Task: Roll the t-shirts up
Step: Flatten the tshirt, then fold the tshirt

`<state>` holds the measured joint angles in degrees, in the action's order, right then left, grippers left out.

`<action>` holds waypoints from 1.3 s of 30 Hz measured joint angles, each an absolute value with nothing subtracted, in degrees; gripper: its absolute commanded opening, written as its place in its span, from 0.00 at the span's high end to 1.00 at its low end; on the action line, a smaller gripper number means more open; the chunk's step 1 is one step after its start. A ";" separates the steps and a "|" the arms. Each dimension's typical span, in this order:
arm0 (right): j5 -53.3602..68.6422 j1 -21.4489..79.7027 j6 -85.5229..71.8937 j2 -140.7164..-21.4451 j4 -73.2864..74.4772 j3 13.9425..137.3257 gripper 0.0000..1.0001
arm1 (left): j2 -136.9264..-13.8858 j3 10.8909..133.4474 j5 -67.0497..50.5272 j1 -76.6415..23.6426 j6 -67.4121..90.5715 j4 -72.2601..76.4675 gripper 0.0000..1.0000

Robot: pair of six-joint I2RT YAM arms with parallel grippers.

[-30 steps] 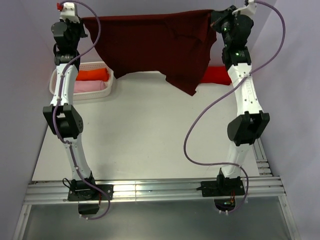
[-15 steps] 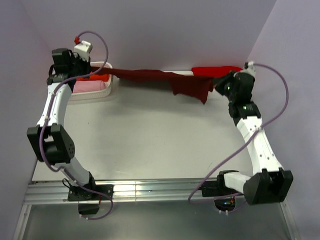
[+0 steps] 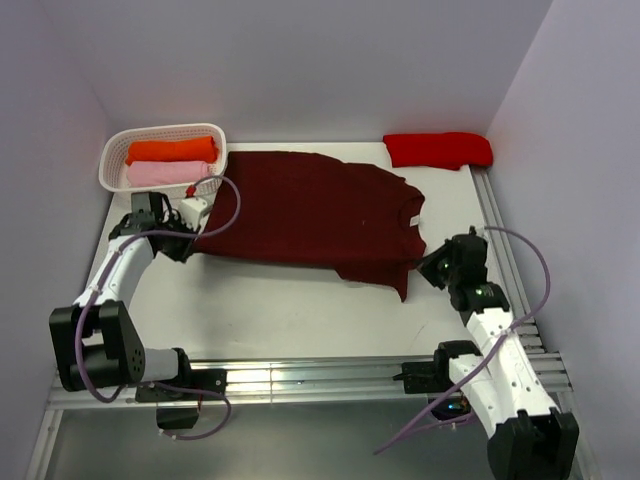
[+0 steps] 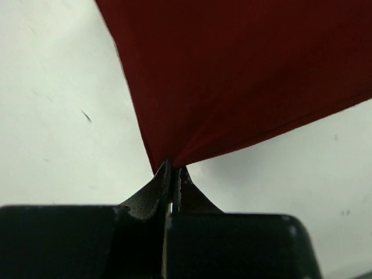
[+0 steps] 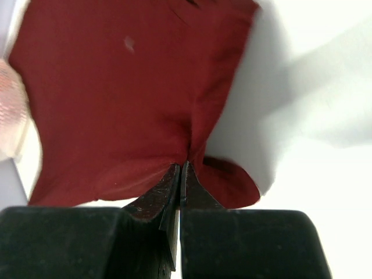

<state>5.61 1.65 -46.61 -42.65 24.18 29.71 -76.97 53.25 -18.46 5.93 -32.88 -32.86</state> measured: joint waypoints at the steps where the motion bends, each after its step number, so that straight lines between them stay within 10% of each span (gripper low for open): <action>1: 5.61 1.98 -47.16 -40.91 25.10 28.03 1.00 | -75.75 51.62 -18.02 5.93 -33.71 -33.61 1.00; 21: -1.93 17.23 -56.10 -31.22 38.83 19.75 1.00 | -64.01 38.57 -13.52 6.07 -42.68 -41.91 1.00; 39: -5.02 11.57 -47.79 -63.92 32.40 38.30 1.00 | -92.53 62.15 -12.56 6.04 -32.47 -35.16 0.99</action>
